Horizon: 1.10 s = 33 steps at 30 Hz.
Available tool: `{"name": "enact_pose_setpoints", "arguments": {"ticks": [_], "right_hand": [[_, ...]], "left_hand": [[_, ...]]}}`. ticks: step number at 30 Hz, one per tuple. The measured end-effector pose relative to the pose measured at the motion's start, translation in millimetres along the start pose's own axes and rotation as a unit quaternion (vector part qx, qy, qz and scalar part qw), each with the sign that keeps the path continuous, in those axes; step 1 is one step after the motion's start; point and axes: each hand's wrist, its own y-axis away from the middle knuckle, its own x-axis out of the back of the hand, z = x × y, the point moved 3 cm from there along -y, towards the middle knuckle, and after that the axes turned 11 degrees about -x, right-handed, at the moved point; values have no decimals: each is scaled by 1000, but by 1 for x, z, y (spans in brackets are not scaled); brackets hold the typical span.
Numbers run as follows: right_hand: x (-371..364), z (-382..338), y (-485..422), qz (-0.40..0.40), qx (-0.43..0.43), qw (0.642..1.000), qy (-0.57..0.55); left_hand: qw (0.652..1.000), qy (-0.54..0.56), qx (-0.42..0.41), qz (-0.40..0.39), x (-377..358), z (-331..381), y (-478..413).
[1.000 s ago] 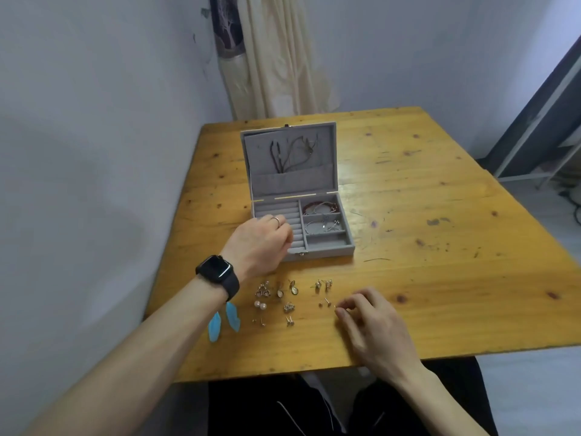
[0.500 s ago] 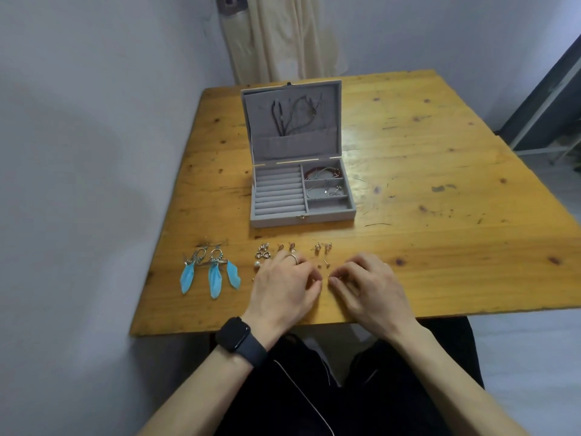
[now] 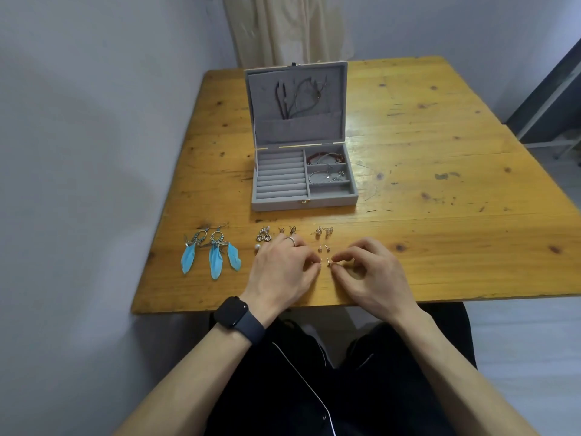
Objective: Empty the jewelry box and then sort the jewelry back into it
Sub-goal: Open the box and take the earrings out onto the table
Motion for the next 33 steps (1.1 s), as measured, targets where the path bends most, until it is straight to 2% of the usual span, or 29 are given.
{"name": "enact_pose_setpoints", "arguments": {"ticks": [18, 33], "right_hand": [[-2, 1, -2, -5, 16, 1000, 20], [0, 2, -2, -8, 2, 1000, 11]], "left_hand": [[999, -21, -16, 29, -3, 6, 1], [999, -29, -17, 20, -1, 5, 1]]}}
